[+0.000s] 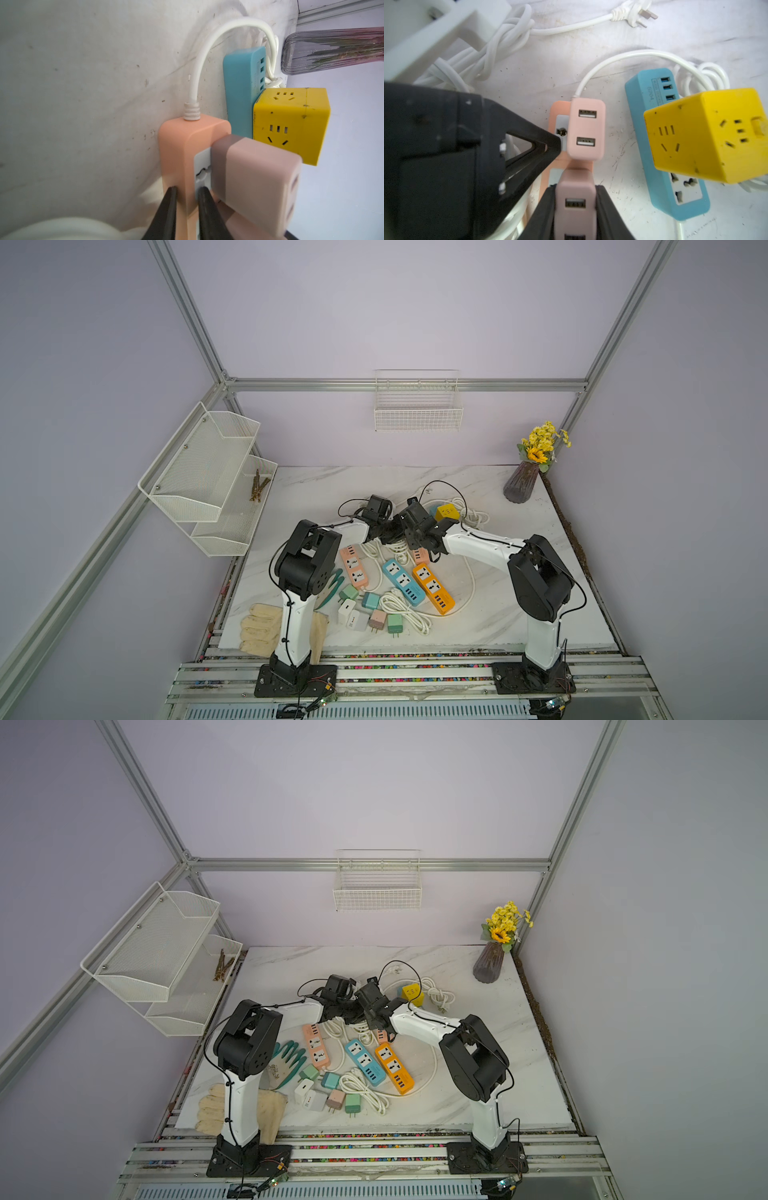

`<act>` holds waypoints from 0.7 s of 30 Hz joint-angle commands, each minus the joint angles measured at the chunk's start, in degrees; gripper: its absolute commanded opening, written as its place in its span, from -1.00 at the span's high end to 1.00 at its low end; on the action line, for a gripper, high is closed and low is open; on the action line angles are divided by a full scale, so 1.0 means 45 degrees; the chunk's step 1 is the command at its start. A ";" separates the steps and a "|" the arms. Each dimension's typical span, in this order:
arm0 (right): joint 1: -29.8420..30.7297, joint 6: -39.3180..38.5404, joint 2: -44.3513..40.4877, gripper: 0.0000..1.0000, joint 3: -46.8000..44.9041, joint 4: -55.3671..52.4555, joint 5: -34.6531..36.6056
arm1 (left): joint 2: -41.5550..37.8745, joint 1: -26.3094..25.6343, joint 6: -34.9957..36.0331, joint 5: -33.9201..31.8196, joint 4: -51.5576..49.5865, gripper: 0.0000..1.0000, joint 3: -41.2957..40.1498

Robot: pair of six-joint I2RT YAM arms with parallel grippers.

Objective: Pull the plug off the socket
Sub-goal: Remove the plug from the socket.

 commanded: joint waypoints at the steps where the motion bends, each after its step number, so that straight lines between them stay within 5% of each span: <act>1: -0.0026 0.0274 -0.0618 0.48 0.0085 -0.0041 -0.1067 | 0.1671 -0.0007 0.0543 -0.2525 -0.2687 0.56 -0.0733; 4: -0.0965 0.0700 -0.1162 0.49 -0.0771 0.0830 -0.3847 | 0.1583 -0.0010 0.0582 -0.2500 -0.2689 0.56 -0.0754; 7: -0.1236 0.0658 -0.1600 0.49 -0.1237 0.1289 -0.4847 | 0.1439 -0.0041 0.0652 -0.2556 -0.2673 0.56 -0.0792; 18: -0.0181 0.0455 -0.1512 0.51 -0.0264 0.0122 -0.1408 | 0.1221 -0.0233 0.1108 -0.2397 -0.2470 0.56 -0.0743; 21: -0.1056 0.0861 -0.1869 0.51 -0.0874 0.0738 -0.3400 | 0.1151 -0.0296 0.1186 -0.2407 -0.2462 0.55 -0.0713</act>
